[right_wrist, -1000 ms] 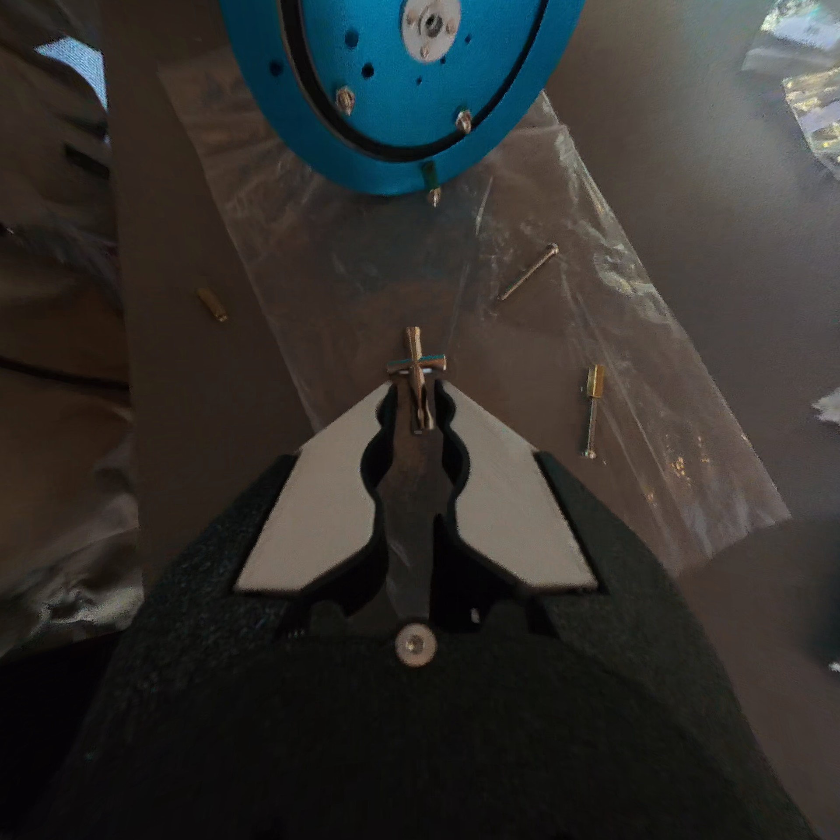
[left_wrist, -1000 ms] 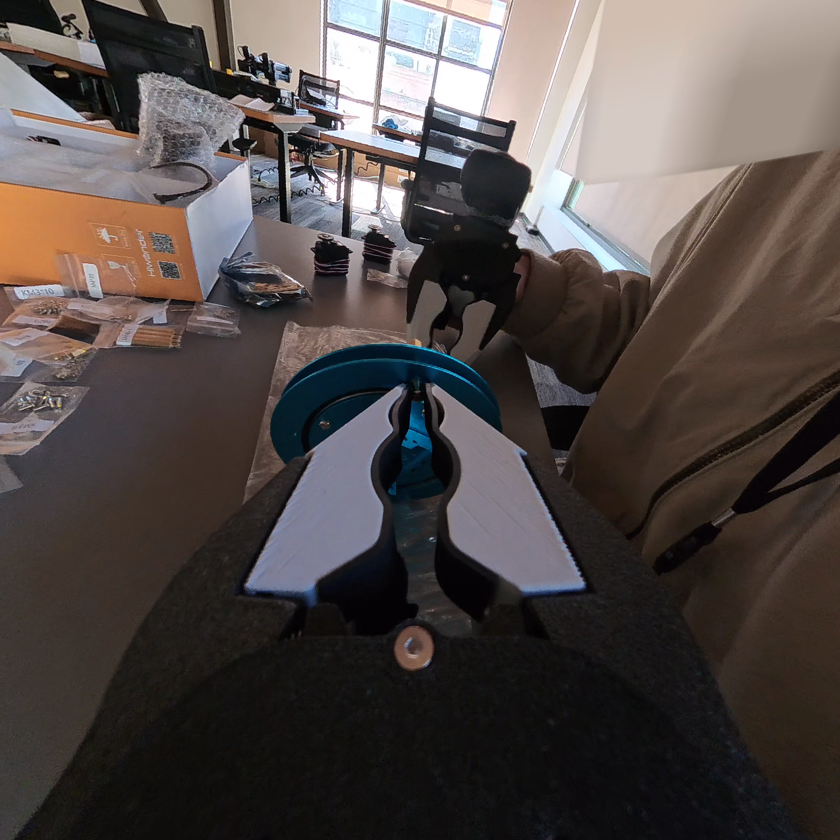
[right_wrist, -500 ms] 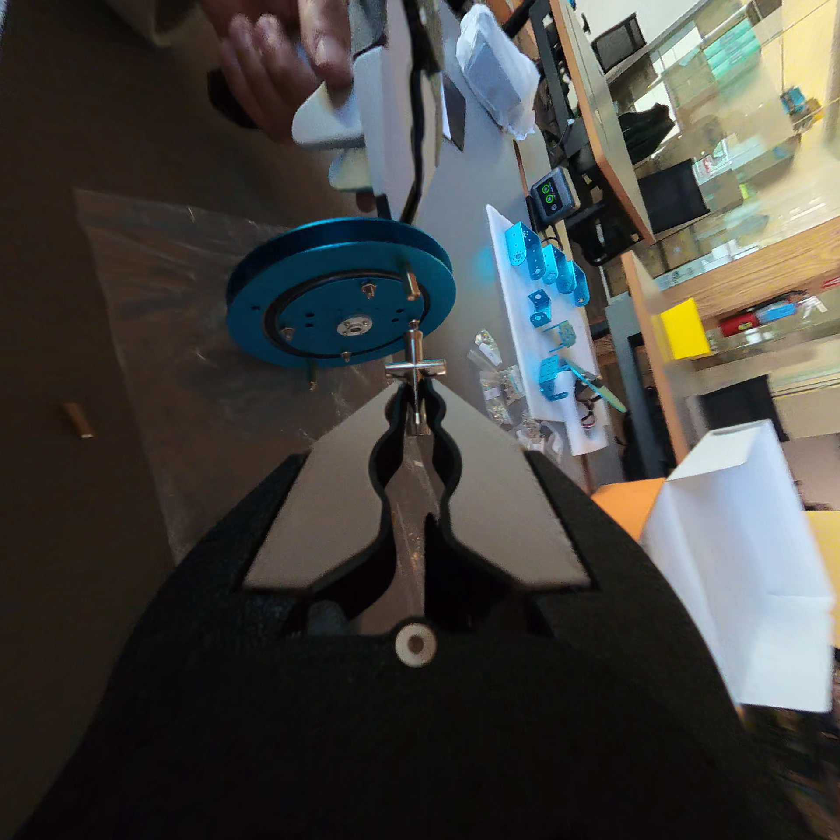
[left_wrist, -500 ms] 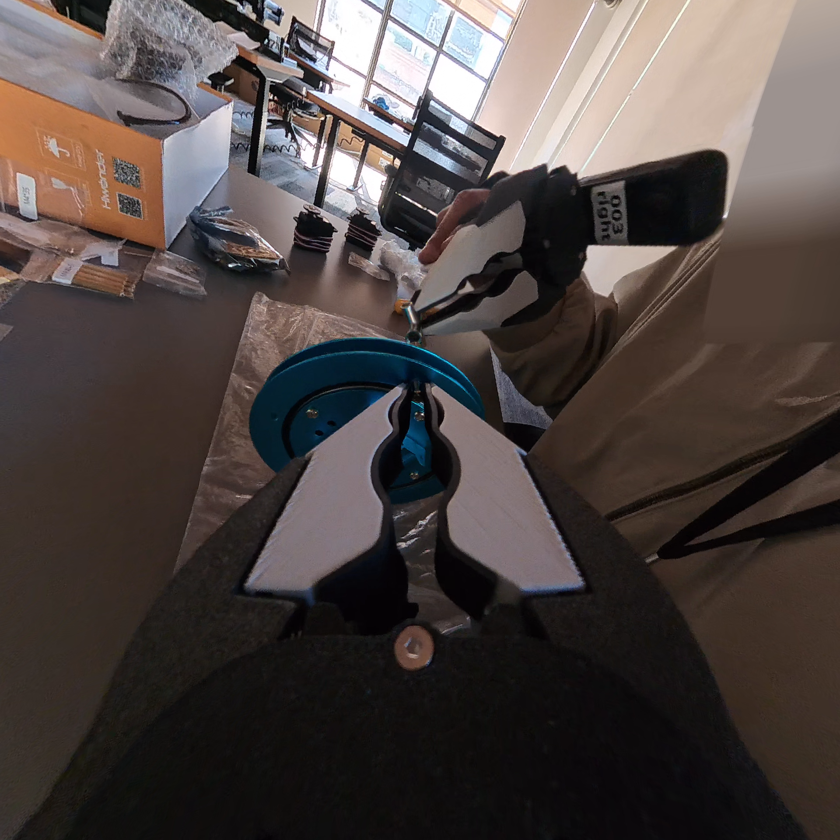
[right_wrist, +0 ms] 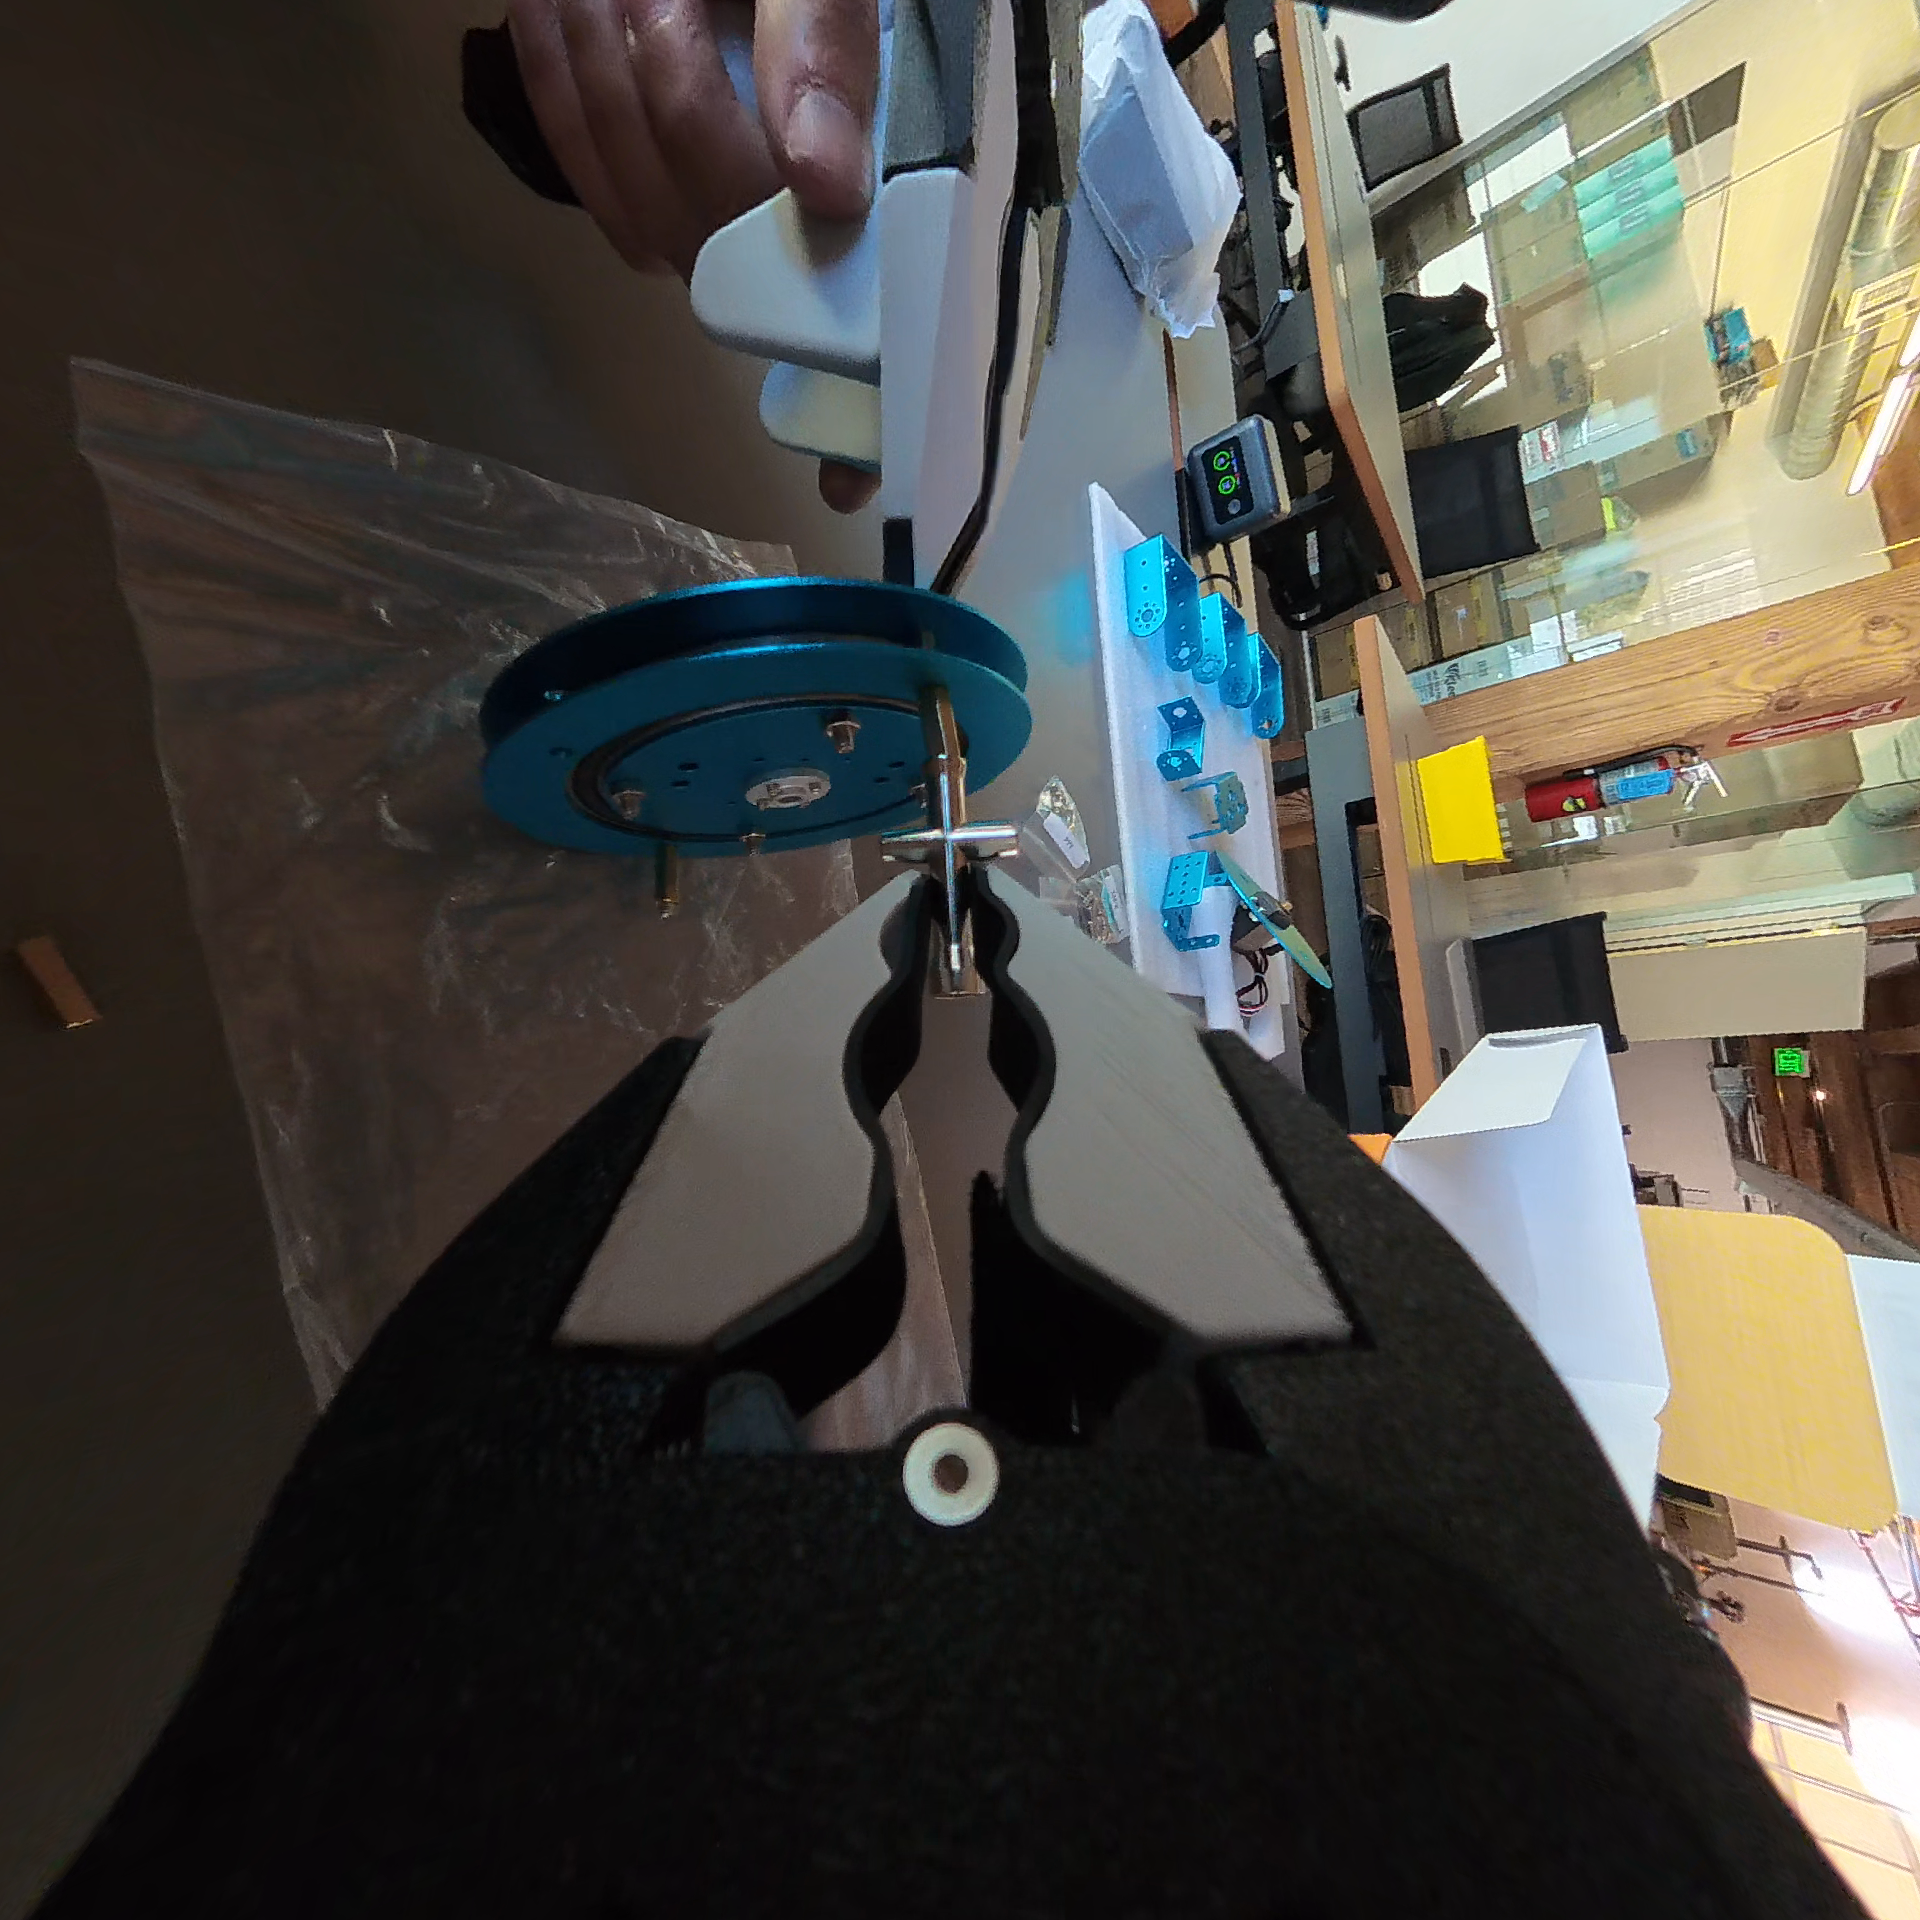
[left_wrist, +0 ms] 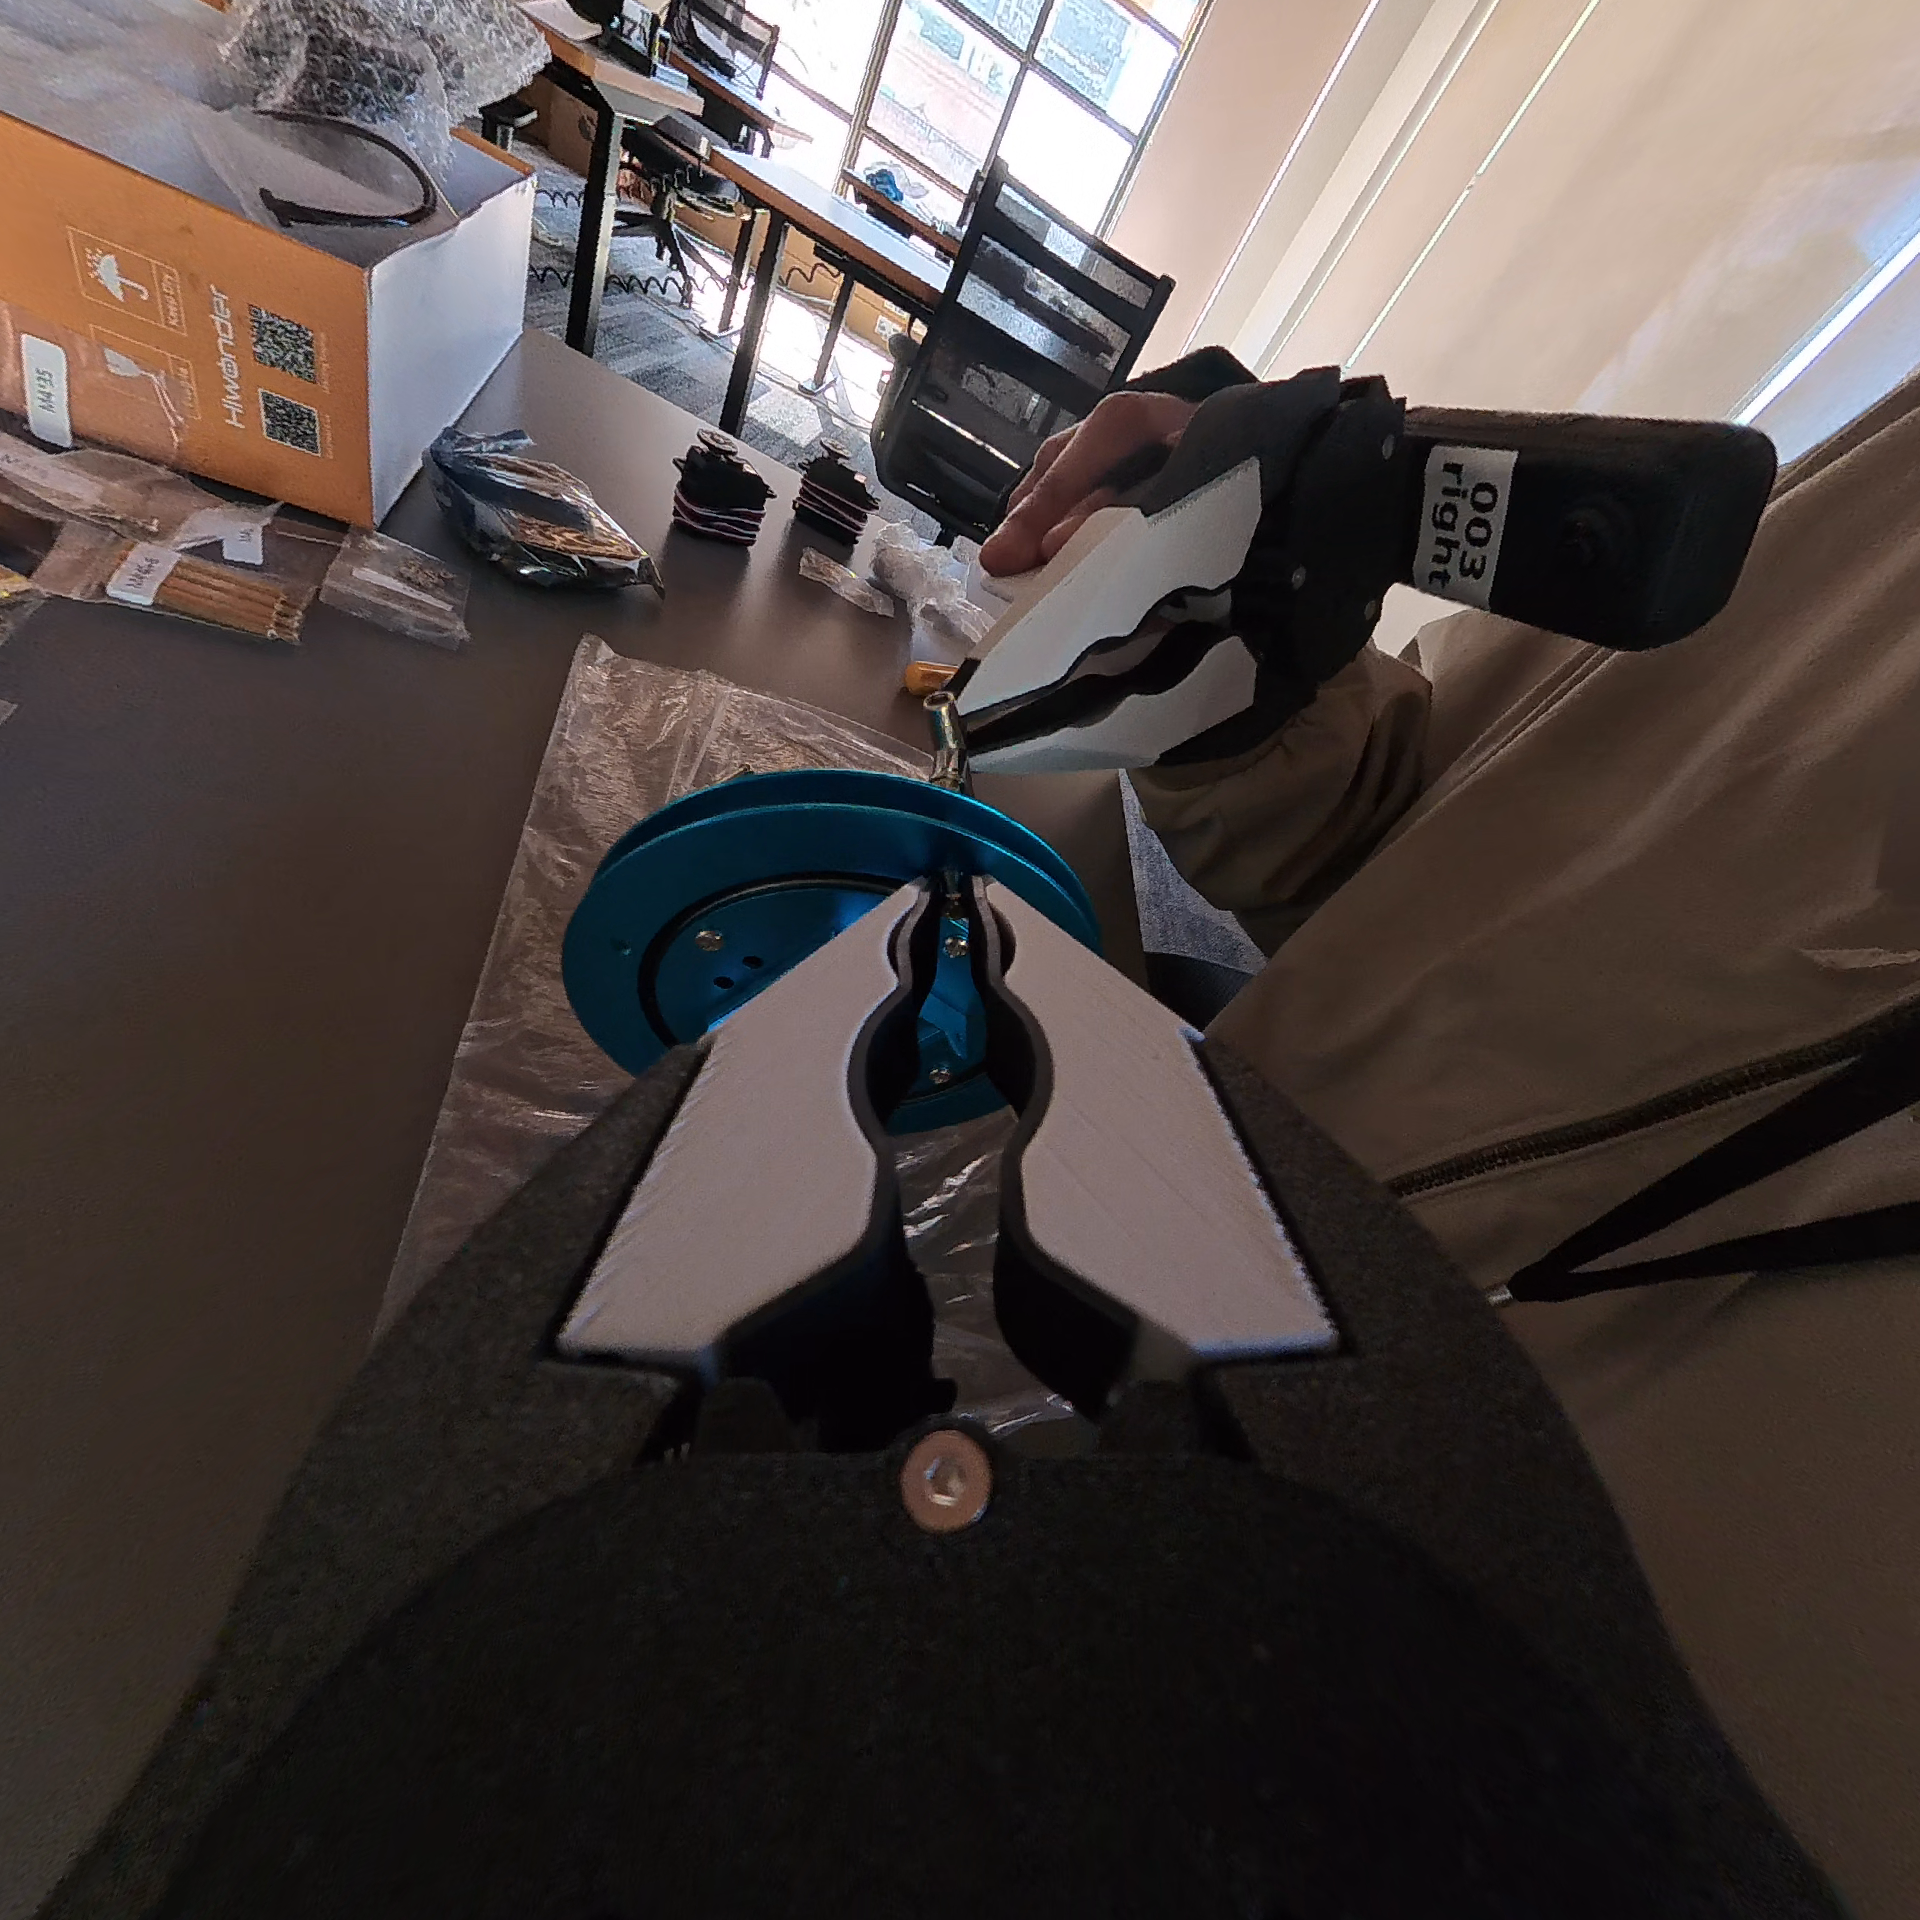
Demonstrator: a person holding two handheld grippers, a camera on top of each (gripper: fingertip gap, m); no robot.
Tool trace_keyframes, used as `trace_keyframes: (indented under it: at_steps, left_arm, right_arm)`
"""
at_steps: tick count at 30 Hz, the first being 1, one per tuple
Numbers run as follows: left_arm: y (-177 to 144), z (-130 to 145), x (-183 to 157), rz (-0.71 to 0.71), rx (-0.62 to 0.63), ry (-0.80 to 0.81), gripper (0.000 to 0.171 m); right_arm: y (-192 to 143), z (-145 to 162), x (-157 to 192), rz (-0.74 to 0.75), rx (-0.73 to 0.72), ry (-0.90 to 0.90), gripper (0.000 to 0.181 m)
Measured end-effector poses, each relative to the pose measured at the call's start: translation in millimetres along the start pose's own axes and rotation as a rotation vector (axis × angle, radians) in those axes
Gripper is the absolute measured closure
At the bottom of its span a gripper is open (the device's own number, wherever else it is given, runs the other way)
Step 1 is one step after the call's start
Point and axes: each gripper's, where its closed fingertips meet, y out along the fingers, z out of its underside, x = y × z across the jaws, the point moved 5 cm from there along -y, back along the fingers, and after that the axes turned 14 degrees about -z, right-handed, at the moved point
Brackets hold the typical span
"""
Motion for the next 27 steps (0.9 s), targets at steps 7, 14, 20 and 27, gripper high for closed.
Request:
trace_keyframes:
  at_steps: [7,14,20,27]
  left_arm:
    - [0.5,0.0,5.2,0.071,0.018,-0.127,0.168]
    - [1.1,-2.8,8.7,0.055,0.041,-0.151,0.168]
    - [3.3,-3.7,6.4,0.062,0.065,-0.104,0.168]
    - [4.4,-2.6,-0.3,0.050,0.079,-0.014,0.168]
  right_arm:
    - [4.4,2.4,1.7,0.112,0.032,-0.201,0.175]
    - [8.1,2.5,6.7,0.294,0.117,-0.369,0.175]
    - [-0.8,2.0,-3.8,-0.007,0.002,-0.144,0.175]
    - [0.0,7.0,-21.0,-0.534,-0.073,0.285,0.175]
